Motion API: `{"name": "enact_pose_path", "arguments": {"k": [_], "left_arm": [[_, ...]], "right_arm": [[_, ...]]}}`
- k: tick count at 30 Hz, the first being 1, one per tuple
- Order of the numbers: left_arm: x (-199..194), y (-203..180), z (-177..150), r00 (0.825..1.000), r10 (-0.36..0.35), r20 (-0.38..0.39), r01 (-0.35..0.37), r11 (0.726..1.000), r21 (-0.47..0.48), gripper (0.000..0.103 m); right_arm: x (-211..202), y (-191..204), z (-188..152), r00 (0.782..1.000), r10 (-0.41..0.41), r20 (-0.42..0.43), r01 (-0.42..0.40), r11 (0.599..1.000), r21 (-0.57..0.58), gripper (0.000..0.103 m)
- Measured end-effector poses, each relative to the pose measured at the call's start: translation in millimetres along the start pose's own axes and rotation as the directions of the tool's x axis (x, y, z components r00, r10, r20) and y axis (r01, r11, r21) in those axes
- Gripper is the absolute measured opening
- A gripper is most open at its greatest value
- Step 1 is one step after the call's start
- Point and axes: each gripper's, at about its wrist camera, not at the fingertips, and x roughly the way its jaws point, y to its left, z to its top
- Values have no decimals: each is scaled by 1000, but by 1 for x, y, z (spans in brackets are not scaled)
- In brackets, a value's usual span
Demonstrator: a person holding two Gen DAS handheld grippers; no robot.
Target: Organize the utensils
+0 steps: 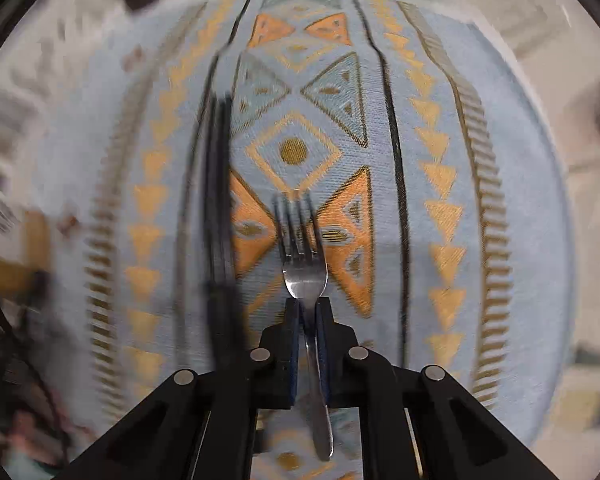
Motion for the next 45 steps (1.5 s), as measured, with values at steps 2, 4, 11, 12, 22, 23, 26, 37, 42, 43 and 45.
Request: {"name": "enact_pose_path", "arguments": {"k": [2,4,11,12,22,23,26,37,42,43,45], "left_arm": [[0,0,0,1000,1,0,-1,1000,1,98],[-1,1,0,1000,2,-1,-2,1000,1,98],[-2,1,1,1000,5,-2,-5,1000,3,98],[-2,1,2,1000,6,-2,-6,1000,4,98],[-2,1,2,1000,6,-2,-6,1000,4,98],[-3,1,3,1000,5,-2,-5,1000,4,98],[-4,2,3,1000,4,-1,-4,1000,1,98],[-1,1,2,1000,9,-4,-9,1000,4,98],[-1,1,2,1000,5,-1,-5,1000,-2,98],[-1,1,2,1000,6,-1,-6,1000,-1,98],[0,1,2,1000,8,-3,-8,1000,0,98]], "right_arm": [[-19,-13,-8,997,63,55,-67,996,63,6],[-39,-20,-19,987,100,127,-109,992,67,6],[-96,-35,-57,907,219,359,-253,966,50,3],[-101,-37,-60,895,231,383,-269,962,49,3],[-50,-29,-25,967,209,146,-223,971,86,17],[-42,-28,-21,977,175,126,-186,979,86,17],[-16,-29,-4,995,87,55,-94,987,133,17],[8,1,20,993,-112,31,111,993,29,7],[-32,-17,-1,962,152,225,-163,986,30,7],[-42,-18,-7,946,191,261,-202,979,16,7],[-61,-21,-19,929,204,308,-216,976,4,7]]}}
